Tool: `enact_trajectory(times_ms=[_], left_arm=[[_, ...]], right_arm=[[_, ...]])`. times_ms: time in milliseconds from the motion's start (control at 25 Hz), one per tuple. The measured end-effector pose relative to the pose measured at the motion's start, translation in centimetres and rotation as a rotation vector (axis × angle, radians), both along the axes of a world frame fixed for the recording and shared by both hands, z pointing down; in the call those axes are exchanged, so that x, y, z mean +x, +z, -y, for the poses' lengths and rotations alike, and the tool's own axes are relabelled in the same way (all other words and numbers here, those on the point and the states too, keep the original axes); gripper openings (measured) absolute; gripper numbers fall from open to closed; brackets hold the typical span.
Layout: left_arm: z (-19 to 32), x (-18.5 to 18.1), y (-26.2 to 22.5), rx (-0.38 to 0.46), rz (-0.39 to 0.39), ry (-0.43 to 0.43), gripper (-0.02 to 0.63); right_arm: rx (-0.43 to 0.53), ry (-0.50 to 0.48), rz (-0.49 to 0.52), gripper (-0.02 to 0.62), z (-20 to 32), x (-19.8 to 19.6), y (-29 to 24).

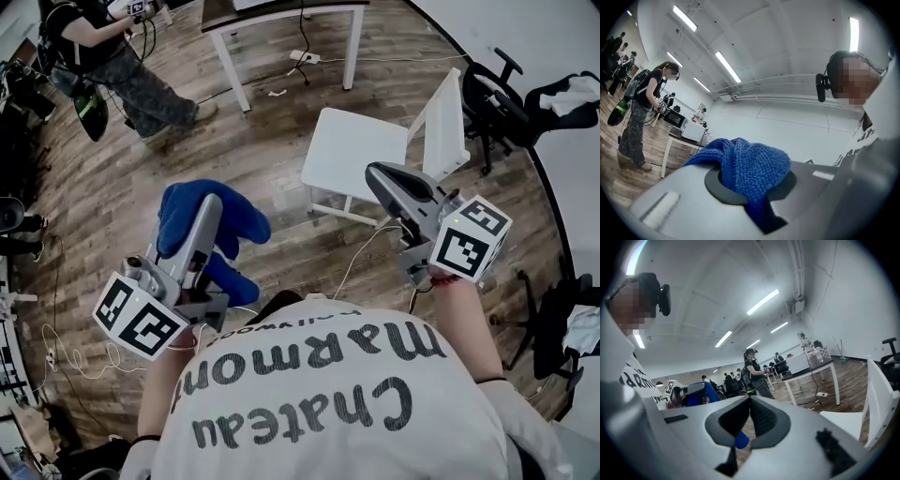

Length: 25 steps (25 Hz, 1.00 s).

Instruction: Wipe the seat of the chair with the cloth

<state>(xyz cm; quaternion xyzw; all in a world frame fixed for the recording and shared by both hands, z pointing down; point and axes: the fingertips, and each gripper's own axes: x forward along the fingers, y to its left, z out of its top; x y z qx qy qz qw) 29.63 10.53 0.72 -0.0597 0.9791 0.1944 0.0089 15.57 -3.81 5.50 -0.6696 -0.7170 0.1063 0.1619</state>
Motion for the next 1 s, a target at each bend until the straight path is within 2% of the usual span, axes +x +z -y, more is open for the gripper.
enact_trajectory(times_ms=[200,440,680,1000], left_arm=[[-0.9,-2.4,0.6,-0.096,-0.049,0.003,0.051],[-3.6,-6.7,1.2,-0.117,-0.068,0.076,0.049],[-6.0,-11.8,0.0,-0.121,-0.032,0.209,0.049],[-12.4,-16.7,-0.4,-0.146,-0.008,0.386,0.049]], right_arm=[[0.017,0.043,-0.018,0.014,0.1,-2.1,1.2],[0.025,0.139,-0.013,0.014,-0.2,-4.7,1.5],[0.029,0.251,-0.023,0.014,-1.9,-8.0,1.6],[0.025,0.385,-0.014,0.014,-8.5,-11.4,1.2]])
